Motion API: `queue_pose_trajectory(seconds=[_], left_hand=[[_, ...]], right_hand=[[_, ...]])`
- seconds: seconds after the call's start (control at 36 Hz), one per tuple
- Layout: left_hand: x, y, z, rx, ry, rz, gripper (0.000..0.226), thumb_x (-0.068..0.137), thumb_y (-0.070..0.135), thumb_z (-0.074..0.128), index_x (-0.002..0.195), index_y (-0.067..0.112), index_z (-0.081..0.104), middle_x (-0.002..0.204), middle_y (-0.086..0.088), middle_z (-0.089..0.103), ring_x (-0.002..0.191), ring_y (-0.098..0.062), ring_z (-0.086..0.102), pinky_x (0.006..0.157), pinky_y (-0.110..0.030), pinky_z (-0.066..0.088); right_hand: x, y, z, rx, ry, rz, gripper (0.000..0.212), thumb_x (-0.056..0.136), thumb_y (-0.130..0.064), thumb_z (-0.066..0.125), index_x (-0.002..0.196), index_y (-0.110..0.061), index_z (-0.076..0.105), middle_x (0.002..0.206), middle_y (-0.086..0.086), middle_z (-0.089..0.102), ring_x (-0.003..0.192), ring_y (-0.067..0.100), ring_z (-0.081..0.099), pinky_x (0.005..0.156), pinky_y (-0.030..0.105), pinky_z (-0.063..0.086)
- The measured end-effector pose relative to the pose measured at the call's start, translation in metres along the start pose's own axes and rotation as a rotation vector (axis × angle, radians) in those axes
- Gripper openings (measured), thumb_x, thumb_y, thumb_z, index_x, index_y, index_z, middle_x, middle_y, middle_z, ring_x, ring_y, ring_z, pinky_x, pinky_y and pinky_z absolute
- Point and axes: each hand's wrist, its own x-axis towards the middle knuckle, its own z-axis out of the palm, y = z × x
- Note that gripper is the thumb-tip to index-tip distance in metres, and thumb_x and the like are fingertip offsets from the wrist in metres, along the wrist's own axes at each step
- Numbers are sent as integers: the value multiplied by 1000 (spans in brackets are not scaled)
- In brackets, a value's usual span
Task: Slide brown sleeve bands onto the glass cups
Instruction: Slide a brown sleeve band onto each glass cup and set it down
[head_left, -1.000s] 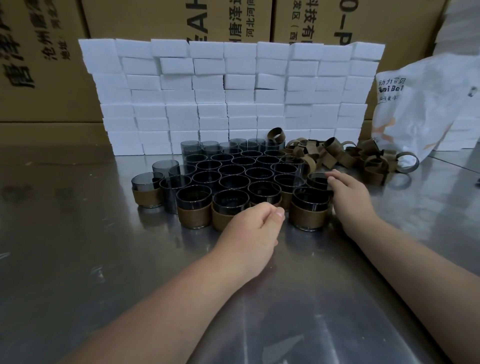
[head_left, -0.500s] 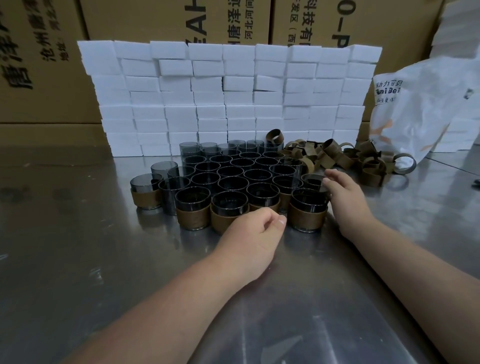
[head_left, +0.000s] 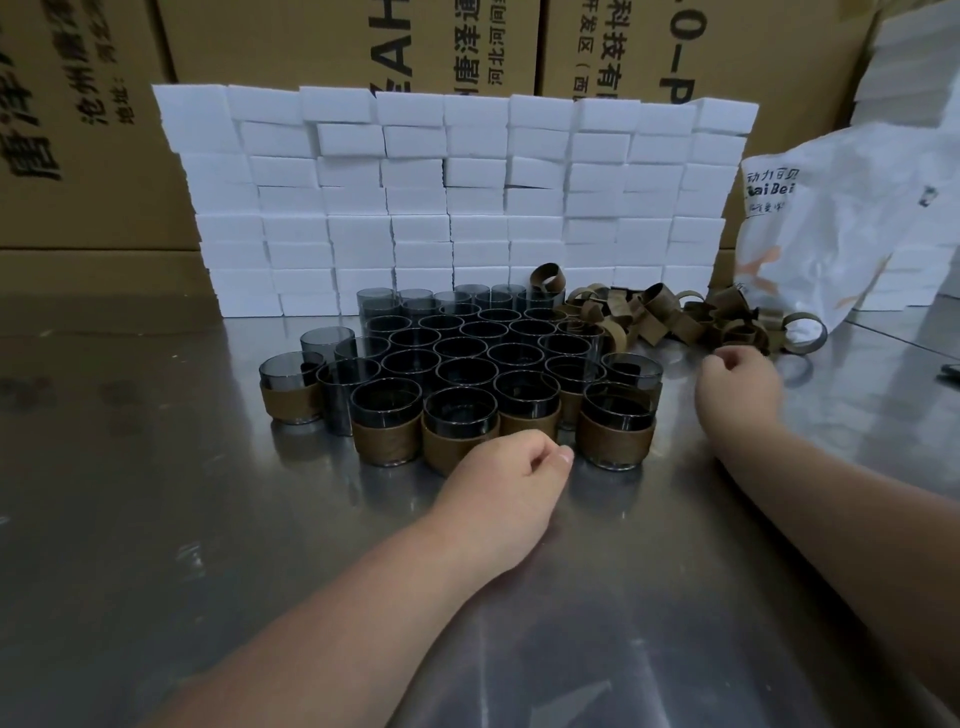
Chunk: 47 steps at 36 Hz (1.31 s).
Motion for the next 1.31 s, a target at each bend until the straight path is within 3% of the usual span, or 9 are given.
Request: queue_pose_trajectory(seconds=[0.11, 0.19, 0.36, 0.61, 0.83, 1.0, 1.14, 1.25, 1.31], left_hand=[[0, 2, -1, 69, -44, 4, 35, 92, 43, 41, 82, 16, 61, 78, -3, 65, 71, -20, 58, 72, -40, 50], [1, 3, -1, 141, -88, 24, 39, 93, 42, 41, 75, 14, 61, 60, 0, 53, 59, -15, 49, 62, -35, 44], [1, 4, -1, 257, -94, 49, 46, 91, 44, 43, 64, 8, 50, 50, 0, 39, 52, -16, 41, 54, -32, 36], [5, 3, 1, 275, -129, 51, 51, 90, 47, 43, 51, 14, 37, 47, 4, 38, 47, -10, 35, 45, -27, 24], [6, 3, 2, 295, -113, 75, 50, 90, 46, 43, 54, 11, 36, 52, 5, 42, 51, -10, 37, 44, -26, 21], [7, 3, 2, 322, -97, 63, 51, 89, 48, 44, 54, 12, 35, 49, 5, 41, 48, -14, 34, 44, -27, 21], [7, 3, 2, 341, -78, 34, 50, 89, 49, 43, 54, 14, 36, 48, 1, 39, 48, -13, 34, 44, -27, 21], [7, 4, 2, 329, -88, 27, 52, 90, 48, 42, 50, 16, 34, 44, 2, 37, 45, -12, 32, 44, -28, 20], [8, 3, 2, 320, -87, 45, 52, 90, 47, 43, 49, 16, 34, 44, 1, 35, 45, -12, 33, 44, -28, 20]], right_hand=[[36, 18, -10, -217, -18, -23, 33, 81, -16, 44, 105, -4, 63, 104, 22, 60, 97, 41, 56, 86, 42, 46], [57, 28, -10, -308, 3, 108, 45, 79, -22, 44, 120, -7, 54, 121, 24, 51, 107, 43, 51, 97, 50, 43], [80, 29, 3, -594, -71, -95, 58, 77, -21, 52, 133, -8, 43, 138, 23, 36, 125, 43, 37, 106, 49, 32], [116, 41, 11, -746, -133, -88, 73, 83, -33, 63, 144, -14, 26, 154, 16, 10, 139, 38, 13, 110, 54, 21], [121, 44, 12, -745, -179, -35, 58, 81, -29, 64, 129, -6, 39, 125, 30, 46, 112, 48, 47, 94, 55, 42], [101, 41, 3, -671, -127, -114, 60, 78, -30, 63, 129, -8, 40, 125, 29, 43, 106, 50, 49, 91, 57, 44], [80, 37, -10, -631, -194, -189, 39, 79, -35, 54, 111, -13, 62, 98, 20, 62, 87, 38, 59, 80, 45, 52], [56, 29, -20, -491, -214, -196, 25, 78, -33, 57, 101, -25, 64, 58, 2, 68, 53, 22, 62, 61, 32, 51], [47, 20, -23, -475, -225, -277, 22, 79, -32, 59, 97, -25, 68, 72, 2, 70, 58, 21, 58, 60, 30, 46]])
